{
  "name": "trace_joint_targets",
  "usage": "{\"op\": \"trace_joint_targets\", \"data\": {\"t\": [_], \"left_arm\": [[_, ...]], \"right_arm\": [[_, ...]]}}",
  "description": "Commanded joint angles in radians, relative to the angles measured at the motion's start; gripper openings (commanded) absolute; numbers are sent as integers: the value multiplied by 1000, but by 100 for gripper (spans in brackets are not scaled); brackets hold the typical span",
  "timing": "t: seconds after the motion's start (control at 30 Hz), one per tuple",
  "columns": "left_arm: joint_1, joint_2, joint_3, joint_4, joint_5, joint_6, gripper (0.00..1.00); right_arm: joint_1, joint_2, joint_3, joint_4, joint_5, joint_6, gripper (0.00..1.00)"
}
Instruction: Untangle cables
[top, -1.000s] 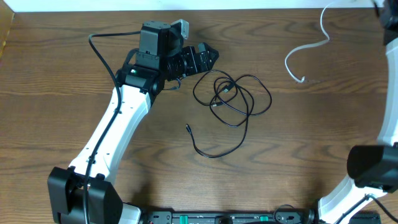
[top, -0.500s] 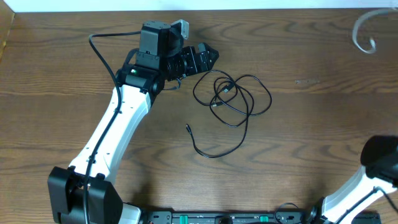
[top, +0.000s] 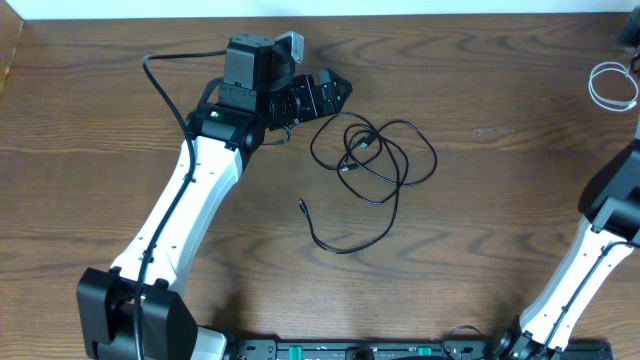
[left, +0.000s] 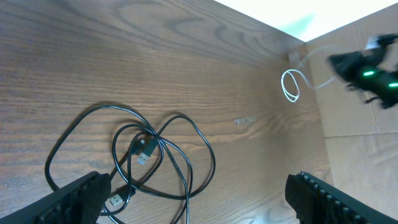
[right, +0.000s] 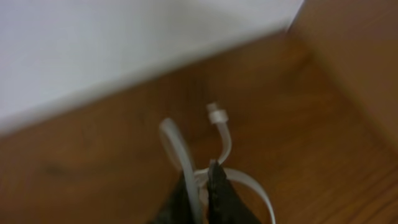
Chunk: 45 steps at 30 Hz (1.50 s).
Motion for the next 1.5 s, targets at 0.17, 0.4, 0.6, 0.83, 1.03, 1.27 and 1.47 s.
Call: {"op": "trace_joint_targets", "data": {"t": [0.17, 0.4, 0.6, 0.83, 1.03, 1.27, 1.47], "left_arm": [[3, 6, -6, -1, -9, 14, 94], [3, 6, -6, -1, -9, 14, 94], [3, 6, -7, -1, -9, 14, 95], [3, 6, -7, -1, -9, 14, 95], [3, 6, -6, -1, -9, 14, 95], [3, 6, -7, -1, -8, 13, 95], [7, 3, -6, -32, 85, -28, 95]], "right_arm": [[6, -12, 6, -126, -27, 14, 99], [37, -197, 6, -314, -187, 20, 99], [64, -349, 6, -404, -189, 47, 99], [116, -420, 6, -577, -338, 32, 99], [145, -423, 1, -702, -591, -3, 99], [233, -423, -2, -833, -655, -108, 99], [314, -423, -2, -889, -623, -103, 99]]}}
